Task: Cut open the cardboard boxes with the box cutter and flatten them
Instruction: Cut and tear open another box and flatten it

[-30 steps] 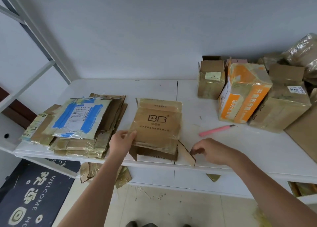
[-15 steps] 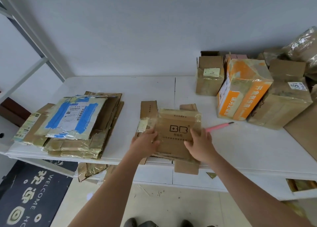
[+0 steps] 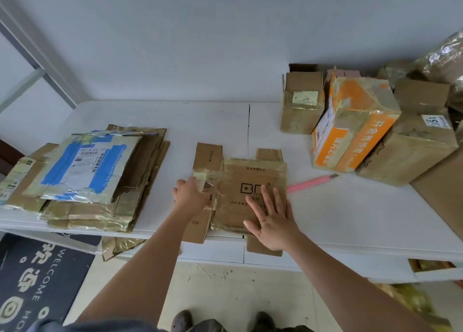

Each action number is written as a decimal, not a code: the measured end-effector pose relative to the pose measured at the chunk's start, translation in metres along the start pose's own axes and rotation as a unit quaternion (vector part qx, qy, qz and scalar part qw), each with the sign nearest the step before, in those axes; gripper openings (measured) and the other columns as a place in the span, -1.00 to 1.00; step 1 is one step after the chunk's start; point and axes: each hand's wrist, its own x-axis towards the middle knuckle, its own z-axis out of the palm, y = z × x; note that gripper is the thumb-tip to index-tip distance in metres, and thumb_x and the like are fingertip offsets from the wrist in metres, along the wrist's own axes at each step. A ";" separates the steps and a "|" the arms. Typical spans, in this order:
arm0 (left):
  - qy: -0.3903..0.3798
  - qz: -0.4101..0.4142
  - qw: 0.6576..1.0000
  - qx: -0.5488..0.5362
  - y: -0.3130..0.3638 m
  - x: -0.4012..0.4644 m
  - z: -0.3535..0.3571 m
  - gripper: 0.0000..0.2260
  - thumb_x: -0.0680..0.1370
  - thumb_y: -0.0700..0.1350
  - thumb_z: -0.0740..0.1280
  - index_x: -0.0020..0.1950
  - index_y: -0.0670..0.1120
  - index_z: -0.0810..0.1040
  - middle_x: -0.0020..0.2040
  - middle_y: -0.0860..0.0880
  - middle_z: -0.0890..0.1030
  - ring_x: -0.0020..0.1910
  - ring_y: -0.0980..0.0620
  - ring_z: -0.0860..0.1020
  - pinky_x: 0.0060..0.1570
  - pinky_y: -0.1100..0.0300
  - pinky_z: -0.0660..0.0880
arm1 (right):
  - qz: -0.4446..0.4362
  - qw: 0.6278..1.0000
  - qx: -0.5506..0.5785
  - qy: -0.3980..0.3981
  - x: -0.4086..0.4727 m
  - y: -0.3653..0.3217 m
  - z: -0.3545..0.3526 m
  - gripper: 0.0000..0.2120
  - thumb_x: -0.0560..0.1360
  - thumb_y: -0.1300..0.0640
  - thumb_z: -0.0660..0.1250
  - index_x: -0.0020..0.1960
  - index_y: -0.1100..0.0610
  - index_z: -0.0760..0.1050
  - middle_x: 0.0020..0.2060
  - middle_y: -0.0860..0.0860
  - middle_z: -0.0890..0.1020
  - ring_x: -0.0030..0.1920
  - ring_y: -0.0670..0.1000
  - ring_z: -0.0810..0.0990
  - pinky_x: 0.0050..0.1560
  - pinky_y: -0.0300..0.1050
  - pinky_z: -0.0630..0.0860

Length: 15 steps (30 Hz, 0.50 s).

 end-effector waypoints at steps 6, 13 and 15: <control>-0.009 -0.120 0.985 -0.126 0.000 0.015 -0.013 -0.63 0.57 -0.07 0.37 0.24 -0.29 0.45 0.10 -0.23 0.54 0.14 -0.20 0.52 0.16 -0.03 0.50 | -0.026 0.999 0.017 0.018 -0.002 0.006 -0.002 -0.38 0.57 -0.39 -0.13 0.47 -0.35 -0.43 0.37 -0.14 -0.65 0.40 0.03 -0.65 0.47 0.17 -0.43; -0.077 -0.091 0.919 -0.376 0.007 0.004 -0.062 -0.86 0.62 -0.20 0.30 -0.11 -0.18 0.56 -0.10 -0.16 0.64 -0.26 -0.02 0.58 -0.33 0.19 0.50 | -0.026 0.983 0.113 0.139 -0.014 0.003 -0.028 -0.40 0.63 -0.20 0.07 0.58 -0.22 -0.11 0.57 -0.03 -0.32 0.57 0.05 -0.32 0.56 0.16 -0.16; -0.066 -0.079 0.907 -0.409 0.017 0.000 -0.079 -0.87 0.63 -0.20 0.28 -0.03 -0.22 0.59 -0.08 -0.17 0.67 -0.17 -0.05 0.66 -0.22 0.12 0.63 | -0.019 0.978 0.114 0.177 -0.015 -0.009 -0.048 -0.41 0.65 -0.14 0.10 0.60 -0.17 -0.06 0.58 0.01 -0.30 0.58 0.07 -0.31 0.55 0.23 -0.12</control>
